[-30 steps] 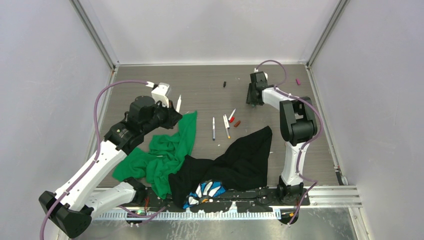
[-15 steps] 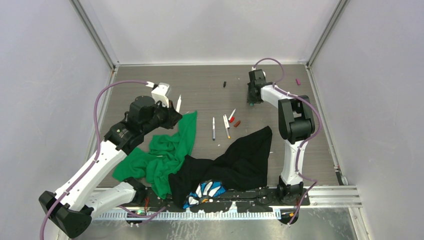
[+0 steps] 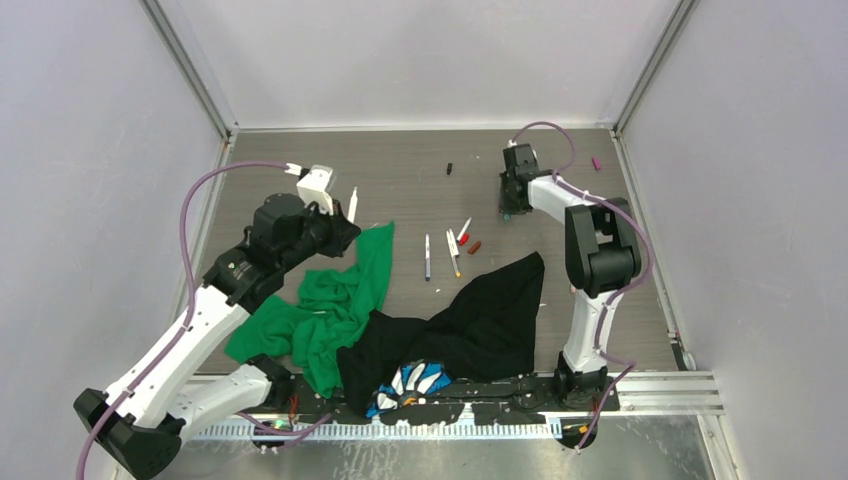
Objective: Insert the pens into the pen caps
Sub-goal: Insert the pen cap onto the pen.
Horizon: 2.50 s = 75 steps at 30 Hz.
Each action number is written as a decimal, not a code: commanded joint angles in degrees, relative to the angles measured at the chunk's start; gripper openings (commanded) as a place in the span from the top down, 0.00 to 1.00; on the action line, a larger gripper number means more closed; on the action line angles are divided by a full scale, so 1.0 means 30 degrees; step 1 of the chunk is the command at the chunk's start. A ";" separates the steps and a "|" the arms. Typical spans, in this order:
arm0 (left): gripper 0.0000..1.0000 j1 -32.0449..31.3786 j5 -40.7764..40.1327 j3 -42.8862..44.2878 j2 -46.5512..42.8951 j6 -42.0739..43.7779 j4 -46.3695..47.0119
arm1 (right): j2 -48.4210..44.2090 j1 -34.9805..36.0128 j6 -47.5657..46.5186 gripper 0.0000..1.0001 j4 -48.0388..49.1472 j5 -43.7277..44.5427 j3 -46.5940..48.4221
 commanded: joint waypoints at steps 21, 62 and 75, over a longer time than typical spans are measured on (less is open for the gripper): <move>1.00 0.0158 1.1080 -0.1093 -0.2211 -0.1529 0.6347 | -1.3740 0.5743 1.2851 1.00 2.0617 -1.2579 -1.0501; 1.00 0.0671 1.4074 -0.1485 -0.1358 -0.2938 0.7806 | -1.3182 0.9306 1.3923 1.00 2.9240 -1.1156 -1.0156; 1.00 0.0671 1.4048 -0.1527 -0.1289 -0.3114 0.7967 | -1.3261 0.9358 1.4029 1.00 2.9346 -1.1294 -0.9978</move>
